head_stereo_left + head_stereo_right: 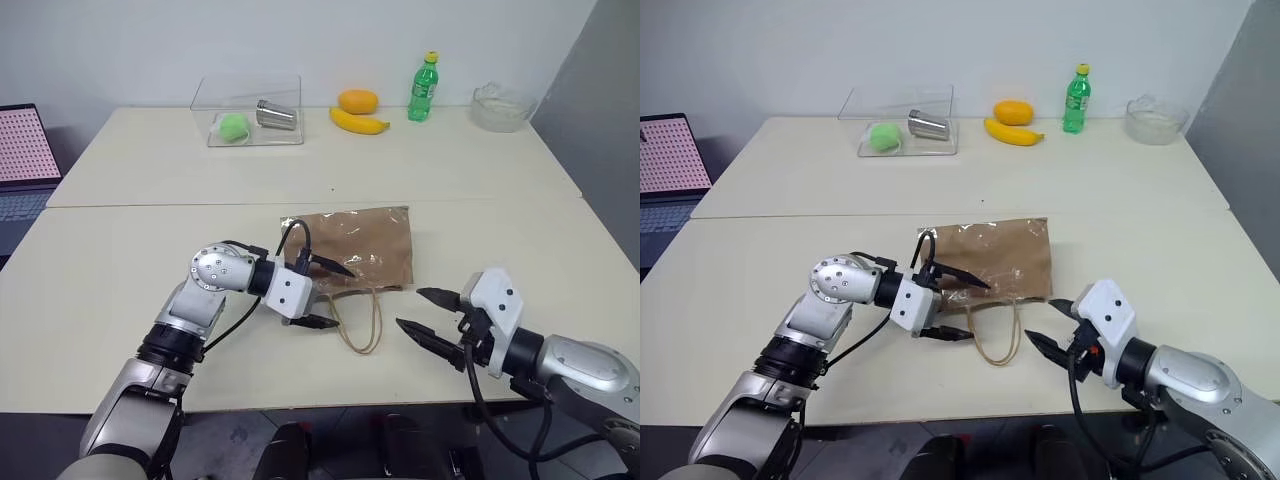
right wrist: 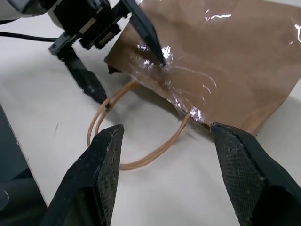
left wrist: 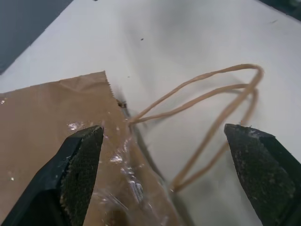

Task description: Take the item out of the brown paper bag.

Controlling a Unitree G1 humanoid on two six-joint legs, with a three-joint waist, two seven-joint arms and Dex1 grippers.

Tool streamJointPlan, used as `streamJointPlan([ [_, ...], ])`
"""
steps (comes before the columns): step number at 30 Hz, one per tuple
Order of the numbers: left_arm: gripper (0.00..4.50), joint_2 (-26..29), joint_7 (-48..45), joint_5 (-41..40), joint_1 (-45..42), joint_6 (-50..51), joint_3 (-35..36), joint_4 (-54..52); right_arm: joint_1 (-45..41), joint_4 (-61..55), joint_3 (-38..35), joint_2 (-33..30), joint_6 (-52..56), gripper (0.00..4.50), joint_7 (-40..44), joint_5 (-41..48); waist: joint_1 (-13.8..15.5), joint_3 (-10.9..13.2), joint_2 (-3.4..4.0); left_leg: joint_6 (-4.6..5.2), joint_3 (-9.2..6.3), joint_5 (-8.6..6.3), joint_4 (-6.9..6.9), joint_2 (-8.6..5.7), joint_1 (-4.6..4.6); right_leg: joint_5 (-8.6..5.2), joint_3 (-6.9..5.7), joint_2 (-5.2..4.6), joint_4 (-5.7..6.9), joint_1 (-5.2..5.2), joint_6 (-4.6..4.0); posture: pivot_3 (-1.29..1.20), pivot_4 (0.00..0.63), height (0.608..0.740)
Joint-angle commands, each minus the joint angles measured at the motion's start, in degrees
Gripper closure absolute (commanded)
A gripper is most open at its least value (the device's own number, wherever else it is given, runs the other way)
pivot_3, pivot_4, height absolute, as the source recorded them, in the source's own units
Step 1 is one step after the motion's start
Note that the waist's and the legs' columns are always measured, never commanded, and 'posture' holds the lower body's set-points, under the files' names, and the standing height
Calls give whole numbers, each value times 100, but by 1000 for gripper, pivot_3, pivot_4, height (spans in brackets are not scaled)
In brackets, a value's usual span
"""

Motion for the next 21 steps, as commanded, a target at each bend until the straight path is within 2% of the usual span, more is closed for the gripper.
streamJointPlan([
  [1,179,-111,283,162,-176,-533,-157,259,51,-651,21,-196,-266,1413,-176,216,2,-1,0,0,0,0,0,0,0,0,0,0,0,1,0,0,150,740],
  [8,179,-432,394,142,-270,-1012,-560,583,43,-651,315,-448,-446,1413,-466,305,5,-1,-1,0,-2,0,1,-1,0,0,-1,0,-1,2,0,0,150,740],
  [9,357,-464,385,95,-276,-1004,-592,571,36,-651,368,-476,-455,1413,-498,293,2,-1,-1,0,-2,0,1,-1,0,0,-1,0,-1,2,0,0,150,740],
  [13,1378,-531,297,-260,-330,-420,-549,282,205,-651,429,-725,-553,1413,-438,365,4,-1,-1,0,-2,0,1,-1,0,0,-1,0,-1,2,1,0,150,740],
  [21,3892,-510,522,-869,-846,1650,-90,-251,233,-651,816,-1505,-1104,1413,-72,470,-13,0,-2,0,-7,0,6,-1,5,-1,-7,2,-2,14,2,0,150,740],
])
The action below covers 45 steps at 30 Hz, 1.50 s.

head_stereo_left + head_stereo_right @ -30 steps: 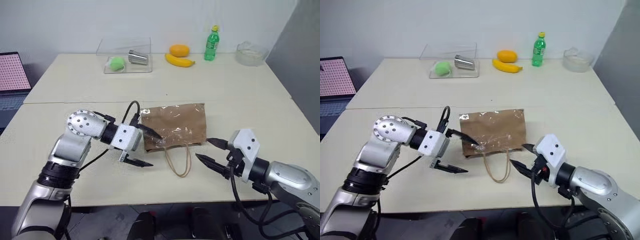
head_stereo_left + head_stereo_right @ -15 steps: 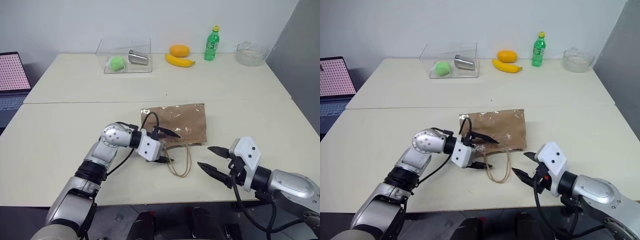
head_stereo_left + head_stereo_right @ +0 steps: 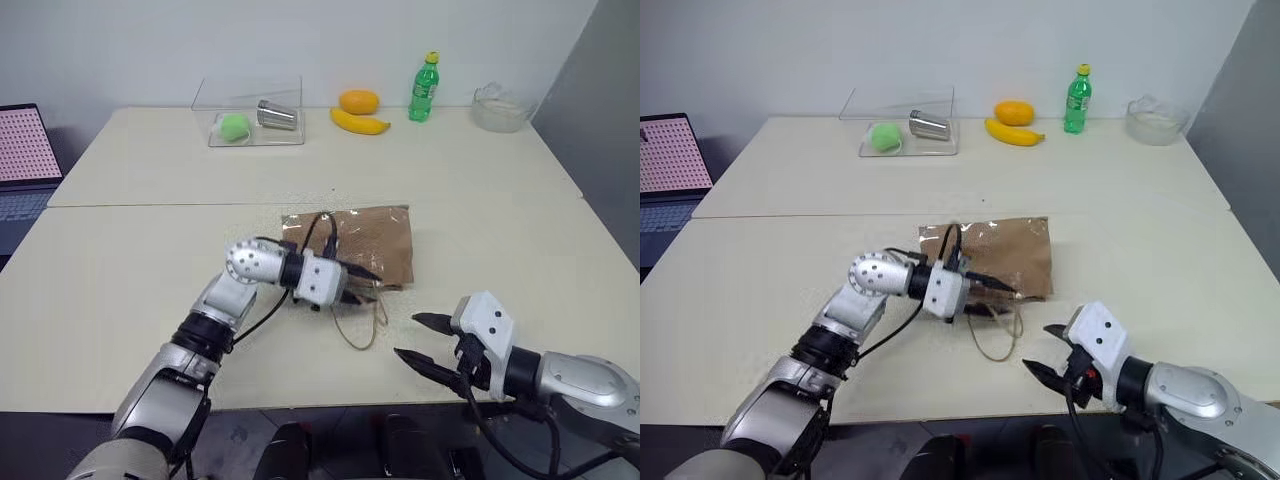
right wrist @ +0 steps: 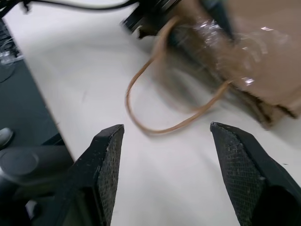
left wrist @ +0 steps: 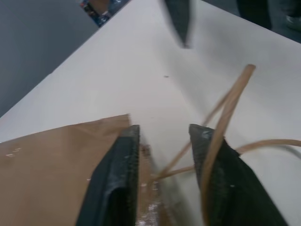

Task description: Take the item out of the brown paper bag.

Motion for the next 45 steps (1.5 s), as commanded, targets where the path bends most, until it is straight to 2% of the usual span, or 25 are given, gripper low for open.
streamJointPlan([
  [1,4222,-67,218,-254,-271,776,240,-290,-260,-647,364,-167,-253,1413,168,-171,-8,0,0,0,0,0,0,0,4,0,0,0,-1,4,1,0,150,740],
  [2,4485,-99,266,-256,-321,918,254,-314,-359,-647,524,-175,-249,1413,188,-280,-19,0,-1,0,-1,0,-1,0,5,0,-1,0,-1,6,1,0,150,740],
  [5,4485,-174,295,-253,-377,1107,244,-404,-854,-589,1078,39,81,1413,197,-755,-34,1,-2,0,-5,0,-1,0,15,-1,-4,1,-5,20,2,0,150,740],
  [10,4485,-181,259,-197,-344,1159,243,-473,-2208,-29,1698,648,511,1413,527,-1237,-68,1,-2,-1,-7,0,-2,2,21,-1,-4,3,-5,22,1,0,150,740],
  [16,4485,-192,290,-142,-353,1138,258,-437,-3117,708,3018,1041,427,1413,1088,-2739,-58,2,-3,-1,-14,0,-4,-1,21,-1,-9,1,-9,25,1,0,150,740],
  [19,4500,-193,301,-130,-361,1126,261,-422,-3171,1029,3360,1262,274,2032,1214,-3288,-45,2,-3,-1,-15,0,-3,-3,19,-1,-10,-1,-9,25,1,0,150,740],
  [25,4500,-205,395,-83,-457,1010,305,-216,-3060,1445,3473,1503,135,4244,1380,-4042,-46,2,-3,-1,-15,0,-3,-2,20,-1,-9,-1,-6,22,0,0,150,740],
  [26,4500,-206,412,-73,-484,985,308,-166,-3014,1465,3484,1531,127,4474,1409,-4130,-46,2,-3,-1,-15,0,-3,-2,20,-1,-9,-1,-6,22,0,0,150,740],
  [32,4500,-264,609,-71,-881,991,424,236,-2660,1641,3588,1638,44,4474,1620,-4568,-44,2,-3,-1,-16,0,-2,-4,19,-1,-10,-1,-6,22,0,0,150,740],
  [39,4500,-420,1082,-117,-1943,1070,799,1230,-2345,2039,3611,1699,-171,4474,1817,-5040,-47,2,-4,-1,-18,-1,-2,-5,20,-2,-13,-1,-6,24,1,0,150,740],
  [42,4500,-451,1127,-280,-2485,1318,1051,1611,-2277,2111,3476,1856,-160,4474,1726,-5187,-59,2,-4,-1,-18,0,-1,-5,20,-2,-15,-1,-6,24,2,0,150,740],
  [45,4500,-456,1051,-312,-2639,1388,1154,1754,-2240,2153,3201,2083,-185,4474,1579,-5238,-75,2,-3,-1,-18,0,-2,-5,21,-2,-14,0,-5,24,3,0,150,740],
])
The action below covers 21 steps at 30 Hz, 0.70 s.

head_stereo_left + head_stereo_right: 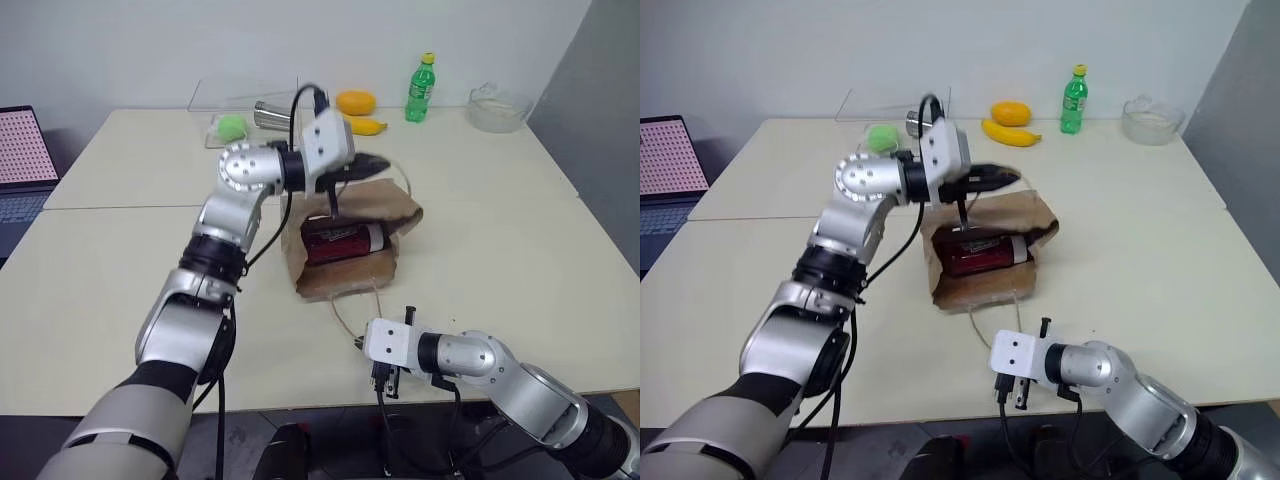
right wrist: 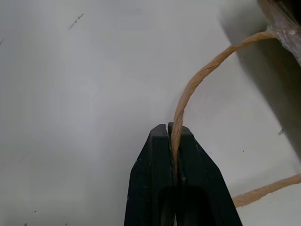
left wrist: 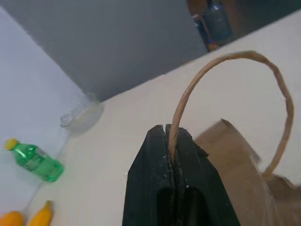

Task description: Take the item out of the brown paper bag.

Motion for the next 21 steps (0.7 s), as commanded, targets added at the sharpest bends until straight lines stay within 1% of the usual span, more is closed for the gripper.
streamJointPlan([
  [1,4500,0,-42,-125,-172,22,198,55,117,107,-408,247,31,4474,-222,-119,-3,0,0,0,-1,0,0,1,1,0,0,0,0,1,0,0,150,740],
  [4,4500,60,-203,-136,-24,74,189,-91,254,-53,-824,600,188,3874,-370,24,-2,1,-2,-1,-1,0,0,0,-1,1,0,0,1,-1,-1,0,150,740],
  [5,4500,70,-265,-152,33,105,181,-162,296,-112,-927,695,242,3542,-399,61,-2,1,-2,-1,-1,0,0,0,-2,1,1,0,1,-2,-1,0,150,740],
  [6,4500,80,-335,-170,97,138,168,-247,334,-173,-1026,772,295,3118,-429,72,-2,1,-2,-1,-2,0,-1,0,-3,1,1,0,1,-2,-2,0,150,740],
  [7,4500,90,-402,-185,164,171,157,-337,370,-247,-1124,834,333,2833,-434,98,-2,1,-2,-1,-3,0,-1,0,-4,1,0,0,1,-3,-2,0,150,740],
  [9,4500,97,-480,-214,307,272,153,-551,471,-600,-1437,969,513,2099,-342,378,-3,1,-2,-1,-3,0,-1,0,-6,1,1,-1,1,-6,-2,0,150,740],
  [11,4500,86,-479,-217,394,362,169,-703,530,-911,-1613,856,649,1424,-214,485,-1,1,-2,-1,-4,0,-1,0,-8,1,1,-1,2,-7,-2,0,150,740],
  [13,4500,68,-451,-184,454,386,172,-802,636,-1280,-1829,571,708,1424,-52,562,2,1,-2,-1,-5,0,0,-1,-9,1,0,-1,1,-6,-2,0,150,740],
  [17,4500,44,-419,-170,517,451,182,-909,979,-1991,-2322,82,1113,1424,273,986,12,1,-2,-1,-5,0,0,-4,-10,1,-1,-3,0,-6,-1,0,150,740],
  [20,4500,20,-383,-143,534,408,184,-904,1347,-2425,-2512,-587,1386,1424,671,1240,30,2,-3,0,-3,0,0,-4,-10,0,-1,-4,0,-5,-1,0,150,740],
  [21,4500,15,-371,-136,537,395,187,-896,1389,-2559,-2692,-619,1526,1424,732,1459,27,4,-6,0,-3,-1,1,-5,-10,0,-1,-5,-2,-2,-1,0,150,740],
])
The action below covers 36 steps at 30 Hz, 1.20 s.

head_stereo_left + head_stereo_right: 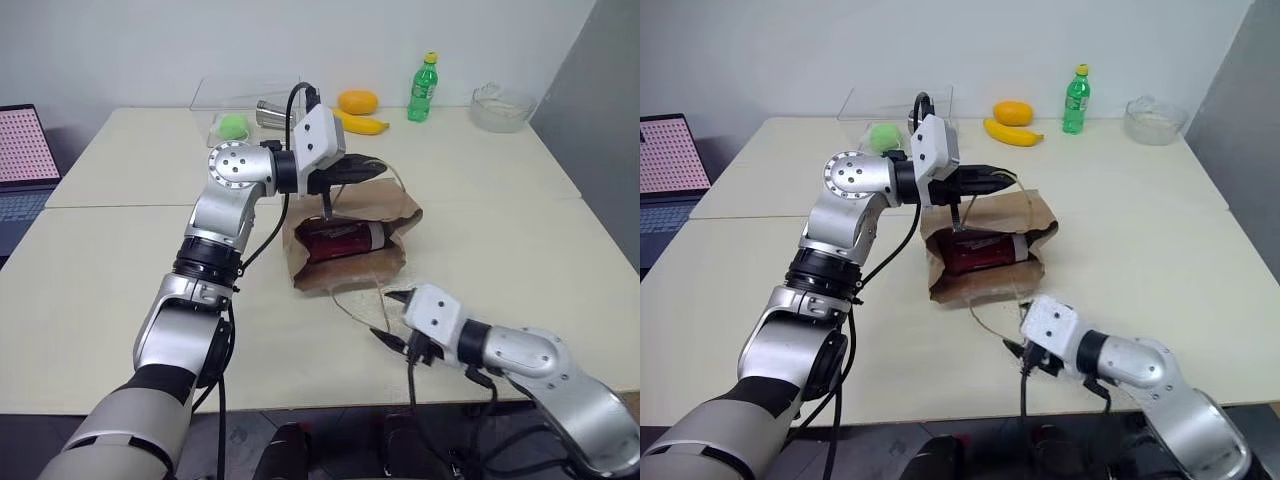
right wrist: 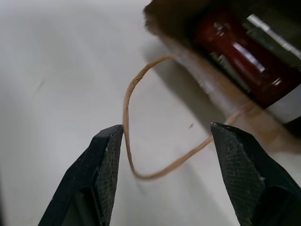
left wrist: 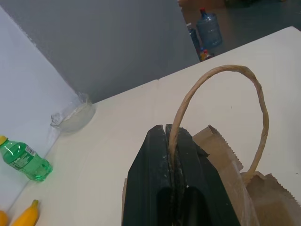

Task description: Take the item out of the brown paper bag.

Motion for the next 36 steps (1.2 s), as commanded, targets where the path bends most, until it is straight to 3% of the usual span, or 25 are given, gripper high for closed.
streamJointPlan([
  [1,4500,-6,115,-69,-28,-68,99,-191,101,-599,-562,-163,340,1424,316,617,-8,2,-4,0,0,0,0,0,1,0,0,0,0,1,0,0,150,740],
  [6,4500,-9,153,-45,-16,-126,92,-136,-82,-650,-1834,-375,755,1424,571,2139,-15,3,-6,0,2,0,1,2,6,0,1,1,2,7,0,0,150,740],
  [8,4500,-11,165,-41,-21,-141,94,-104,-741,-485,-1758,-215,905,1424,273,2172,-36,4,-7,0,2,0,1,3,7,1,0,1,2,7,-1,0,150,740],
  [10,4500,-10,180,-42,-33,-144,105,-81,-1526,-134,-1234,-70,912,1424,-81,1829,-57,4,-5,0,5,0,0,5,14,0,2,2,5,7,-1,0,150,740],
  [16,4500,-18,215,-30,-97,-185,126,10,-3170,1399,696,546,382,48,-844,334,-42,5,-7,-1,5,1,-4,7,10,0,2,4,1,1,0,0,150,740],
  [21,4500,34,292,-28,-163,-234,198,103,-3843,2876,1820,1144,-172,48,-1138,-819,-40,5,-7,-24,7,14,1,-2,-34,2,5,-4,11,-52,-3,0,150,740],
  [36,4500,119,480,-113,-248,-24,420,54,-4797,5141,3192,1763,-1708,48,-642,-3231,-82,5,-6,-25,9,15,-1,-2,-31,3,7,-4,14,-56,-3,0,150,740],
])
